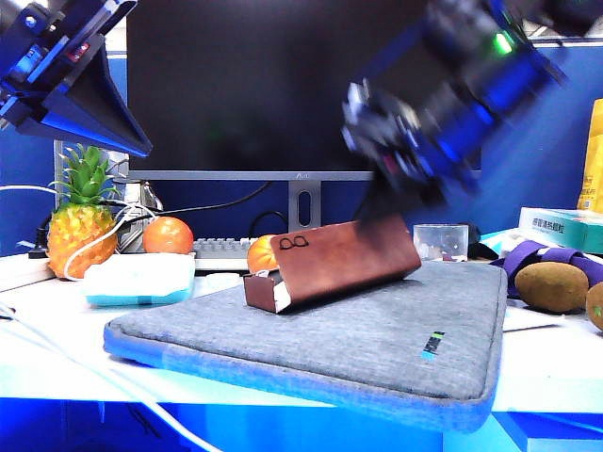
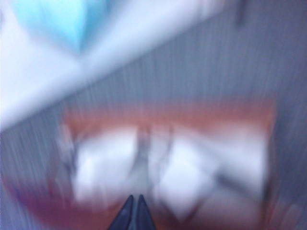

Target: Close the glasses case.

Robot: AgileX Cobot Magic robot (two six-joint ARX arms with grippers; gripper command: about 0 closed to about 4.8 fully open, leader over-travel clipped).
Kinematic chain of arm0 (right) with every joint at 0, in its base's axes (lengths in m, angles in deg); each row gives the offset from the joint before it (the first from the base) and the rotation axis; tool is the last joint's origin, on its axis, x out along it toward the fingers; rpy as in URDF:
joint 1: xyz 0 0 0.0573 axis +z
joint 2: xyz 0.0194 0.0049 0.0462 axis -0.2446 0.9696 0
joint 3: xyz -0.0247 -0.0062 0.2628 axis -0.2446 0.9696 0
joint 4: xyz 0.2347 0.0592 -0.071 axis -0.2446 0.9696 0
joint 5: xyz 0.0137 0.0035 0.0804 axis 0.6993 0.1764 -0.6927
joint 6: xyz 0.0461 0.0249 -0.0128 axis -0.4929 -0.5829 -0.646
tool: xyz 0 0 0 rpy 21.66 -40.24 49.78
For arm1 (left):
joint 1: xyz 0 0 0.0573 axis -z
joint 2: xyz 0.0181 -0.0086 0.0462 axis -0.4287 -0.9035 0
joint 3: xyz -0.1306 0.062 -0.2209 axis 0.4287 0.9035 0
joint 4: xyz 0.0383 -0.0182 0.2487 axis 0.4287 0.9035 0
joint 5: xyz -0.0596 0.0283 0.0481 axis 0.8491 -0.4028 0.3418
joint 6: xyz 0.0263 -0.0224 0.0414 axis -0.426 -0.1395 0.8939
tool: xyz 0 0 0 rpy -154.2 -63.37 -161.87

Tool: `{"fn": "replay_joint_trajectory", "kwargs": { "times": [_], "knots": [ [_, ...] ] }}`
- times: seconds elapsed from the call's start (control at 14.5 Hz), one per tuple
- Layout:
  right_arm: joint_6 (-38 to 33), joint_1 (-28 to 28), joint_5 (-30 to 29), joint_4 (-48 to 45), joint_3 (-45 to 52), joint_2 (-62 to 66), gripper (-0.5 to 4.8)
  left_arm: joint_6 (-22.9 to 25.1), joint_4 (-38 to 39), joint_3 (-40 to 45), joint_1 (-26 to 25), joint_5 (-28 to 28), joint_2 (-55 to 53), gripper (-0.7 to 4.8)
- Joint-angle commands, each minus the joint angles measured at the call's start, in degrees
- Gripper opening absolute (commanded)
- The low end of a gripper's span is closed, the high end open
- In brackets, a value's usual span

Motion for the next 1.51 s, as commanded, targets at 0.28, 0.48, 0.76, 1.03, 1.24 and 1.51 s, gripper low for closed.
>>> {"fn": "replay_joint_trajectory", "kwargs": {
  "times": [0.28, 0.48, 0.76, 1.03, 1.24, 1.51],
  "knots": [
    [0.6, 0.0, -0.6, -1.0, -11.6, 6.7, -0.06, 0.4, -1.4, -0.3, 0.0, 0.2, 0.0, 0.27],
    [4.9, 0.0, -1.5, 23.5, -20.7, 2.1, -0.06, 0.5, -1.4, -0.3, 0.0, 0.9, 0.0, 0.27],
    [4.9, 0.0, -1.5, 44.9, -20.5, -2.8, -0.06, 0.4, -1.3, -0.3, 0.0, 5.0, 0.0, 0.26],
    [6.1, 0.0, -1.7, 41.5, -16.8, 0.0, -0.06, 0.4, -1.1, -0.3, 0.0, 5.1, 0.0, 0.26],
    [6.1, 0.0, -2.4, 37.1, -16.7, 4.1, -0.06, 0.4, -0.8, -0.3, 0.0, 5.1, 0.0, 0.26],
    [6.1, 0.0, -3.4, 33.5, -16.7, 6.3, -0.06, 0.4, -0.4, -0.3, 0.0, 5.1, 0.0, 0.26]
  ]
}}
